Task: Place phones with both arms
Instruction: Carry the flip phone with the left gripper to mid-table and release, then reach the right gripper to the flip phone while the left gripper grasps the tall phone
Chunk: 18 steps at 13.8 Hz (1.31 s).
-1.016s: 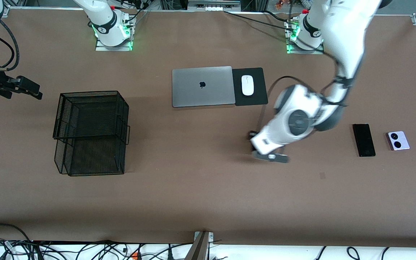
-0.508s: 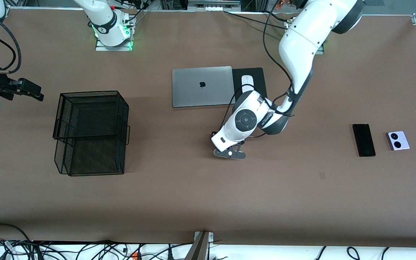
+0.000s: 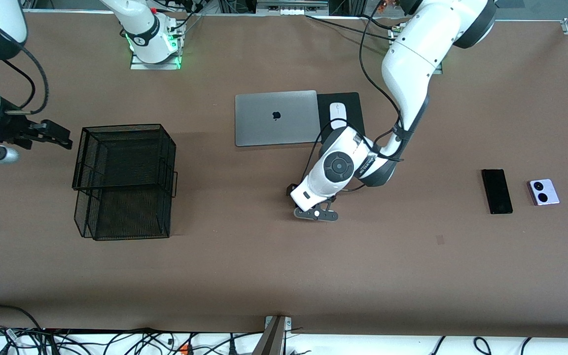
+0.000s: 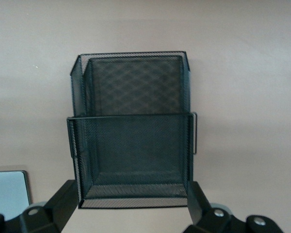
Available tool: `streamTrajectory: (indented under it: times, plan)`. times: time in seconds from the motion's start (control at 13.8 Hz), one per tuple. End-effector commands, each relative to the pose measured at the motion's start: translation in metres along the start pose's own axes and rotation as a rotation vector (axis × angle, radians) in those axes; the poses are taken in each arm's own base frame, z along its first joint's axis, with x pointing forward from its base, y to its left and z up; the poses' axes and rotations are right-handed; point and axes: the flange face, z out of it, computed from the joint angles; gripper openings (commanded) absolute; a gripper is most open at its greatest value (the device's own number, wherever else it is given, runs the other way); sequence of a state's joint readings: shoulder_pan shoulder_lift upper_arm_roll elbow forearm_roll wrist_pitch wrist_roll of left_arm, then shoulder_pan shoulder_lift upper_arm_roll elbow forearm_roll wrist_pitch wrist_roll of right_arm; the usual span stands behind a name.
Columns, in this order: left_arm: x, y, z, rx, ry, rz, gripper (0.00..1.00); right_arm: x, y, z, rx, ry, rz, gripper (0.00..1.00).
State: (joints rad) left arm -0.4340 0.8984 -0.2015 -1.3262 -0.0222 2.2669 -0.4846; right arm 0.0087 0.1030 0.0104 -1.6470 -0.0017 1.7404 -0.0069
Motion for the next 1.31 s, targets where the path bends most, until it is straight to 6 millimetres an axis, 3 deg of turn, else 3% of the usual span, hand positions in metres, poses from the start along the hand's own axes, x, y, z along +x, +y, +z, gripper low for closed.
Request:
streamTrajectory:
  times: [0.0,0.15,0.29,0.51,0.65,0.87,0.94,1.09,1.16,1.23]
  plan:
    - [0.011,-0.025,-0.074,0.013,-0.039,-0.042,1.0,0.007,-0.019,0.011,0.015,0.012,-0.021,1.0]
    - [0.015,-0.078,-0.123,0.082,-0.137,-0.104,1.0,0.013,-0.053,0.018,0.015,0.032,-0.037,1.0]
    - [0.013,-0.14,-0.146,0.167,-0.275,-0.18,1.0,0.017,-0.078,0.027,0.013,0.039,0.008,1.0]
    - [0.019,-0.238,-0.176,0.342,-0.32,-0.268,1.0,0.022,-0.144,0.044,0.018,0.071,0.045,1.0]
    - [0.022,-0.314,-0.182,0.442,-0.34,-0.282,1.0,0.027,-0.209,0.062,0.029,0.079,0.104,1.0]
    - [0.018,-0.423,-0.192,0.378,-0.385,-0.231,1.0,0.036,-0.309,0.087,0.006,0.111,0.221,1.0]
    - [0.016,-0.449,-0.192,0.358,-0.383,-0.224,1.0,0.035,-0.339,0.097,0.011,0.115,0.263,1.0]
    - [0.007,-0.491,-0.173,0.331,-0.355,-0.229,1.0,0.032,-0.399,0.116,0.033,0.137,0.35,1.0]
    - [-0.004,-0.517,-0.161,0.314,-0.339,-0.238,1.0,0.027,-0.43,0.128,0.048,0.155,0.371,1.0]
    - [-0.011,-0.532,-0.151,0.3,-0.32,-0.22,1.0,0.017,-0.463,0.143,0.048,0.175,0.365,1.0]
